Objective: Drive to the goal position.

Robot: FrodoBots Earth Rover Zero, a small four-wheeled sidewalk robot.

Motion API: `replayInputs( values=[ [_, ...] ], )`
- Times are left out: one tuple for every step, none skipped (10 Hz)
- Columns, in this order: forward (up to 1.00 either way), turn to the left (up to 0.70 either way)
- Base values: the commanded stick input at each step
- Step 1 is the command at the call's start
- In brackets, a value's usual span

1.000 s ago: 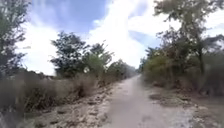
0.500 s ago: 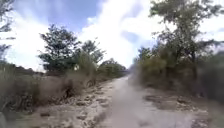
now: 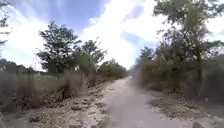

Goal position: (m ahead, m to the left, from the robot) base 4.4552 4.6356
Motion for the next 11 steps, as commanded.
replayInputs(
  values=[
    [0.45,0.0],
    [0.45,0.0],
    [0.45,0.0],
    [0.45,0.0],
    [0.45,0.0],
    [0.45,0.0],
    [0.45,0.0],
    [0.45,0.0],
    [0.45,0.0],
    [0.45,0.0],
    [0.45,0.0]
  ],
)
